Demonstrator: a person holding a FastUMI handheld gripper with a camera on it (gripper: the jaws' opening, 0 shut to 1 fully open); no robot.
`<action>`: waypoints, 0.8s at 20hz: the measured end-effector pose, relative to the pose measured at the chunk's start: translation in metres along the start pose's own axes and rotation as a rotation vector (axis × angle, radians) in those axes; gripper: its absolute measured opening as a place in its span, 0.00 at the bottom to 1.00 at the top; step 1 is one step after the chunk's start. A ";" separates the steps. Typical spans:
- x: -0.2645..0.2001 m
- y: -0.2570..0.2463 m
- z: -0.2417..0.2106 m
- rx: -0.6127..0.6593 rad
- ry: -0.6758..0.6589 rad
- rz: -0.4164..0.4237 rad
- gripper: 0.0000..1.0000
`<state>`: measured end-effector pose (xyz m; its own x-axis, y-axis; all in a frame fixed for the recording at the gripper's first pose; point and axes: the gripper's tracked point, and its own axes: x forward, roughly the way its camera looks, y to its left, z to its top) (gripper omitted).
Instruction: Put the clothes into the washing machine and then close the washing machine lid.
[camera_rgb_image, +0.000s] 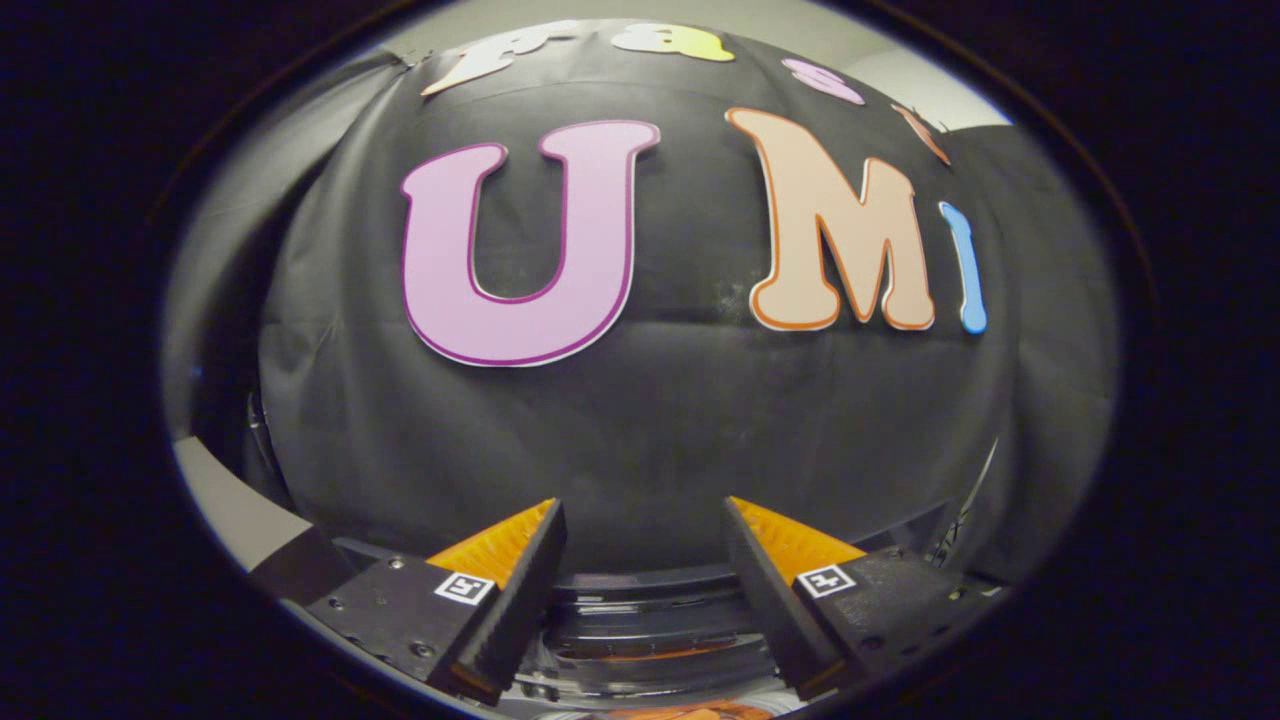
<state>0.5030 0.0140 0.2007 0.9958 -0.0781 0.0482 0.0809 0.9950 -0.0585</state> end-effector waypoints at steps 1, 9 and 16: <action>-0.001 0.000 0.002 -0.003 -0.014 0.000 0.95; -0.014 -0.003 0.002 -0.001 -0.054 -0.021 0.95; -0.033 -0.006 0.001 0.007 -0.097 -0.047 0.95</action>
<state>0.4690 0.0103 0.2009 0.9819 -0.1189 0.1475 0.1270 0.9908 -0.0471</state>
